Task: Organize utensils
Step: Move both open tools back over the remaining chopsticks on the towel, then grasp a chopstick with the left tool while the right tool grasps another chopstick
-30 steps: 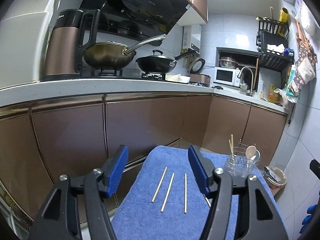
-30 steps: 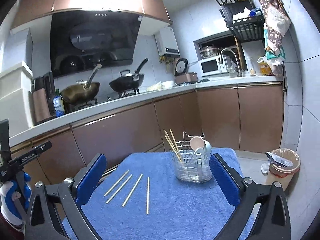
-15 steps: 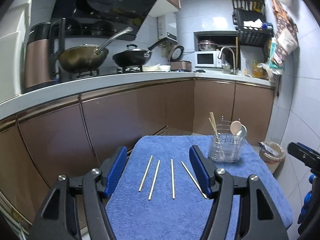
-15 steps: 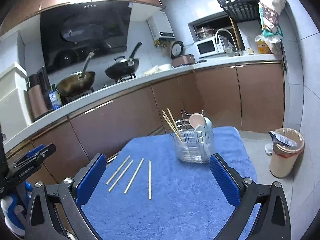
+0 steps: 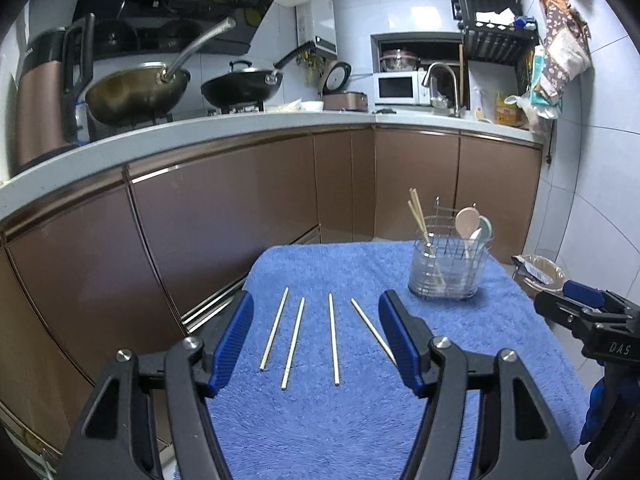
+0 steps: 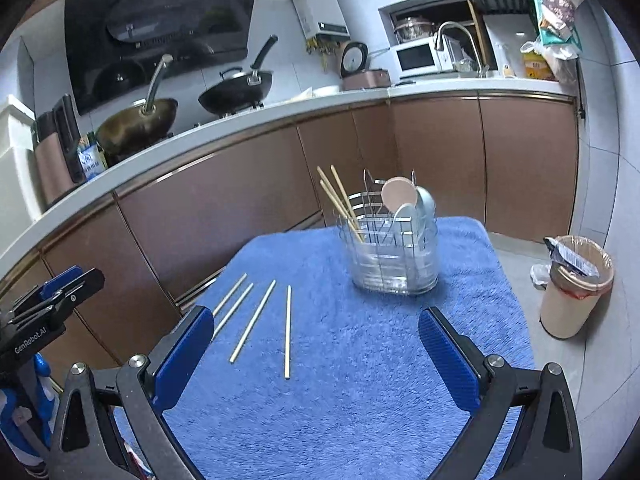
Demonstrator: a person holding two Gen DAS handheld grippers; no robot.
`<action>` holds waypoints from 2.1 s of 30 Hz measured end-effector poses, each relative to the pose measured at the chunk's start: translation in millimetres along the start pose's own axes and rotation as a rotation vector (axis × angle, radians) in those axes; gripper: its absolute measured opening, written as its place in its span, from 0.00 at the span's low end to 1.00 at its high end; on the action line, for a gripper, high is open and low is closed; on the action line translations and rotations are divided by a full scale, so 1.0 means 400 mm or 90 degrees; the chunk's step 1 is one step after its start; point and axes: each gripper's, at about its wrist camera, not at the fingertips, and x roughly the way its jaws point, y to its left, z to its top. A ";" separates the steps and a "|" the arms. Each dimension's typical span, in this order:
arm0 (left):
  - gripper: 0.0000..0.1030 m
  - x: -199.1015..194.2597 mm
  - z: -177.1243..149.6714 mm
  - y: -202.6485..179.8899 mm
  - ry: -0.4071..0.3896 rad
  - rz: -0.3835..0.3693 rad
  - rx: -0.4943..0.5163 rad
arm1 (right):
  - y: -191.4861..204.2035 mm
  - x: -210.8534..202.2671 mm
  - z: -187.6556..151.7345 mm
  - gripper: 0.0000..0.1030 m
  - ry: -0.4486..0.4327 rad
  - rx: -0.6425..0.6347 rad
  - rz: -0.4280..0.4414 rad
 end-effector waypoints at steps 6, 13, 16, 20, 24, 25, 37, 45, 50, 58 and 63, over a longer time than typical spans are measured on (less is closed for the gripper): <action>0.61 0.086 -0.025 0.031 0.047 -0.013 -0.018 | 0.013 0.069 0.001 0.89 0.041 -0.013 0.003; 0.61 0.212 -0.033 0.108 0.120 -0.048 -0.055 | 0.041 0.171 0.015 0.72 0.109 -0.047 0.005; 0.61 0.289 -0.036 0.143 0.172 -0.092 -0.072 | 0.065 0.232 0.027 0.58 0.149 -0.079 0.009; 0.59 0.405 -0.035 0.166 0.239 -0.134 -0.057 | 0.100 0.337 0.047 0.45 0.207 -0.118 0.035; 0.48 0.549 -0.042 0.170 0.321 -0.169 -0.043 | 0.114 0.454 0.063 0.38 0.266 -0.137 0.058; 0.47 0.576 -0.046 0.171 0.337 -0.175 -0.046 | 0.115 0.486 0.068 0.38 0.282 -0.136 0.064; 0.24 0.862 -0.060 0.150 0.482 -0.184 -0.042 | 0.120 0.762 0.079 0.35 0.437 -0.138 0.070; 0.10 0.892 -0.081 0.123 0.509 -0.184 -0.004 | 0.145 0.854 0.039 0.20 0.502 -0.189 0.029; 0.05 0.892 -0.085 0.114 0.507 -0.175 0.003 | 0.159 0.854 0.029 0.09 0.498 -0.219 0.006; 0.05 0.863 -0.084 0.096 0.489 -0.162 -0.002 | 0.143 0.795 0.043 0.06 0.475 -0.196 0.019; 0.05 0.778 -0.057 0.097 0.447 -0.154 -0.010 | 0.141 0.659 0.084 0.06 0.412 -0.192 0.041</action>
